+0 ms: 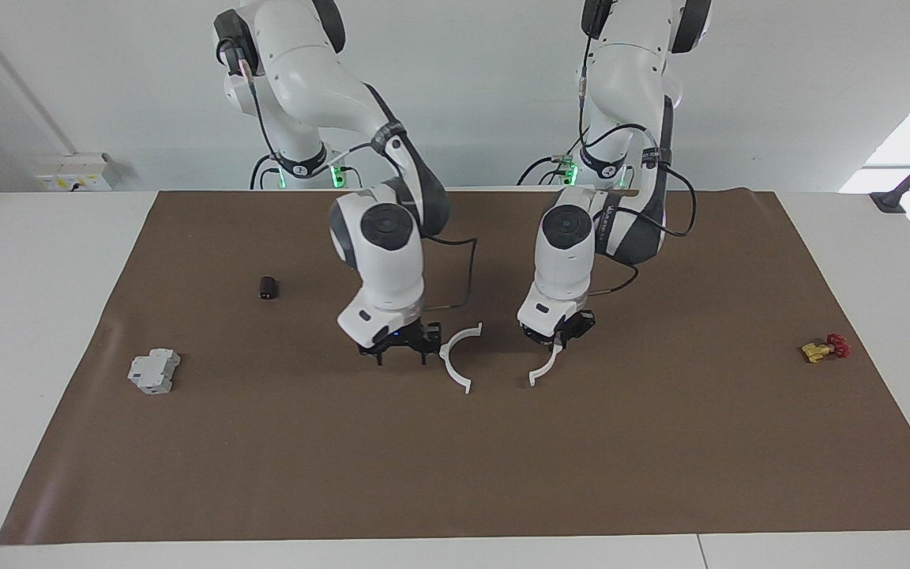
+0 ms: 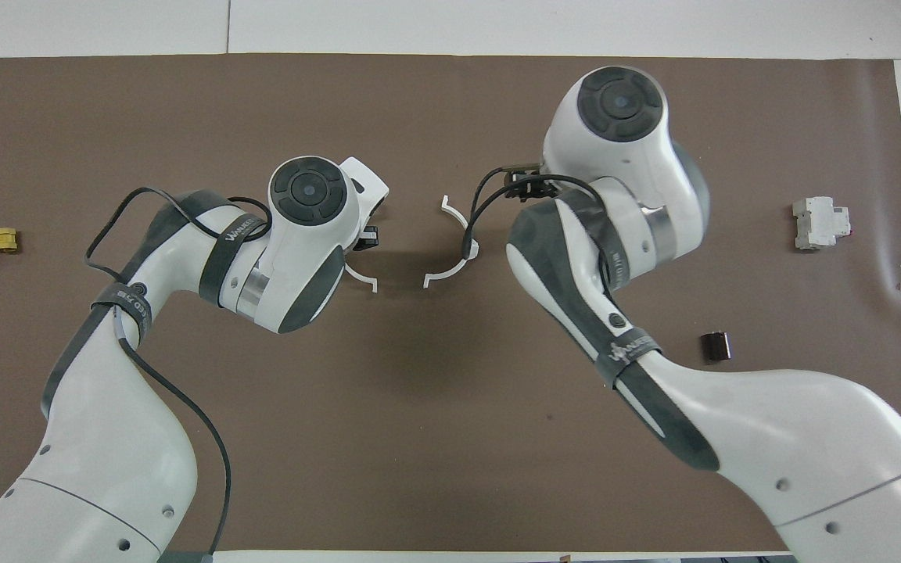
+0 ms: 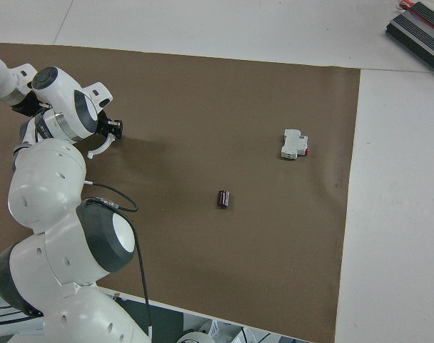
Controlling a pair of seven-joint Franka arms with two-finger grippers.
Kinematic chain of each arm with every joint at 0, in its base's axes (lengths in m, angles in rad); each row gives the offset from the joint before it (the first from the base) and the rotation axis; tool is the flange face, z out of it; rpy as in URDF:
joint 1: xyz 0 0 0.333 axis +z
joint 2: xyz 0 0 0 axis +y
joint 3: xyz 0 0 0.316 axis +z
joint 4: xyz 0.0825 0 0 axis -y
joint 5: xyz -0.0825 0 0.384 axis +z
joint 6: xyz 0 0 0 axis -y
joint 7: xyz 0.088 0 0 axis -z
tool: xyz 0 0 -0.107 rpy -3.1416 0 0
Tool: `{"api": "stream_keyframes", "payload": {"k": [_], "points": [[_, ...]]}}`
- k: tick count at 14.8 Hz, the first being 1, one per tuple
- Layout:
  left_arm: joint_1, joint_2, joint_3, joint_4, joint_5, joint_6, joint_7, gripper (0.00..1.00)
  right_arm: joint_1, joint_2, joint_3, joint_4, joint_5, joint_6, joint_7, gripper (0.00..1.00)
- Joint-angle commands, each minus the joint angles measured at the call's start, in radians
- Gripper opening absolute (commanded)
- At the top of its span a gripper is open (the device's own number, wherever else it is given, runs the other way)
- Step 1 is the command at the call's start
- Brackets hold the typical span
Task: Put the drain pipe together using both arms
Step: 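Bring the half-rings together and press them into one ring with both grippers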
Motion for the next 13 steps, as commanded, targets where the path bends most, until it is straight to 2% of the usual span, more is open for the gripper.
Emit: {"api": "stream_keyframes", "payload": {"k": [1, 3, 6, 9, 13], "points": [[-0.022, 0.013, 0.014, 0.023, 0.022, 0.023, -0.02, 0.0, -0.078, -0.124, 0.016, -0.031, 0.003, -0.124, -0.024, 1.0], [-0.024, 0.035, 0.012, 0.049, 0.019, 0.059, -0.018, 0.0, -0.147, -0.169, 0.016, -0.031, 0.003, -0.181, -0.086, 1.0], [-0.024, 0.056, 0.012, 0.081, 0.025, 0.092, -0.014, 0.0, -0.247, -0.195, 0.016, -0.025, 0.004, -0.195, -0.116, 1.0], [-0.024, 0.073, 0.011, 0.109, 0.028, 0.106, -0.008, 0.0, -0.259, -0.242, 0.008, -0.02, 0.004, -0.255, -0.129, 1.0], [-0.027, 0.116, 0.009, 0.156, 0.034, 0.127, 0.0, 0.0, -0.355, -0.382, 0.007, -0.02, 0.032, -0.433, -0.335, 1.0]]}}
